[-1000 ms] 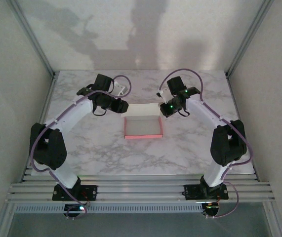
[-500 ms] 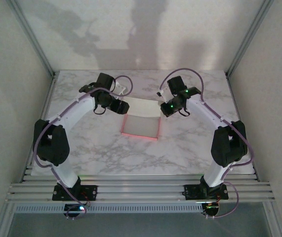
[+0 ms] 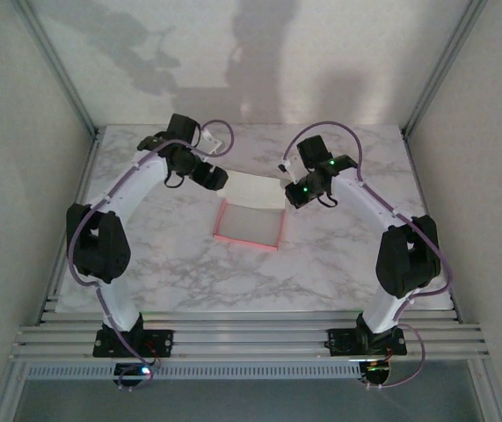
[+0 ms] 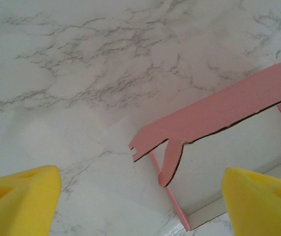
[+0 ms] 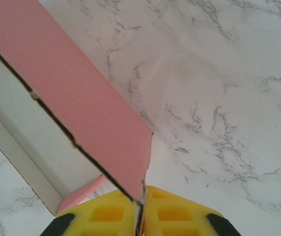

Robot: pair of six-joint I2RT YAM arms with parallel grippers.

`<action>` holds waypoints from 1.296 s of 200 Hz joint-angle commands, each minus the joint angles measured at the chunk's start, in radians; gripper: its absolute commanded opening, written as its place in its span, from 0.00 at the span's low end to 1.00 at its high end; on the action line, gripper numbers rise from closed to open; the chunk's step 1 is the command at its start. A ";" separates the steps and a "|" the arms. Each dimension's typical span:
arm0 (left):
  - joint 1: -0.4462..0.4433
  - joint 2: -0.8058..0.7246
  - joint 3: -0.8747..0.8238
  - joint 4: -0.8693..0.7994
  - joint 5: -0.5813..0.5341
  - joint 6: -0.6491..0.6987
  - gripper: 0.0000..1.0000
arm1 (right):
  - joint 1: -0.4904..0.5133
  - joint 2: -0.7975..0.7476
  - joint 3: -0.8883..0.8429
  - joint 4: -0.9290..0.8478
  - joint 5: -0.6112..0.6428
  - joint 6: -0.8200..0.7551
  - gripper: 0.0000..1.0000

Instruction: Fold the paper box

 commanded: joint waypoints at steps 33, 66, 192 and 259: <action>0.012 0.011 -0.017 -0.019 0.073 0.096 0.74 | 0.013 -0.029 -0.007 0.003 0.015 -0.001 0.09; 0.011 0.043 0.013 -0.041 0.060 0.102 0.68 | 0.015 -0.029 -0.008 0.003 0.019 0.002 0.09; 0.008 0.066 0.031 -0.052 0.105 0.093 0.32 | 0.024 -0.020 -0.009 0.015 0.024 0.016 0.09; 0.004 0.060 0.017 -0.034 0.127 0.039 0.17 | 0.025 -0.022 -0.014 0.034 0.005 0.043 0.09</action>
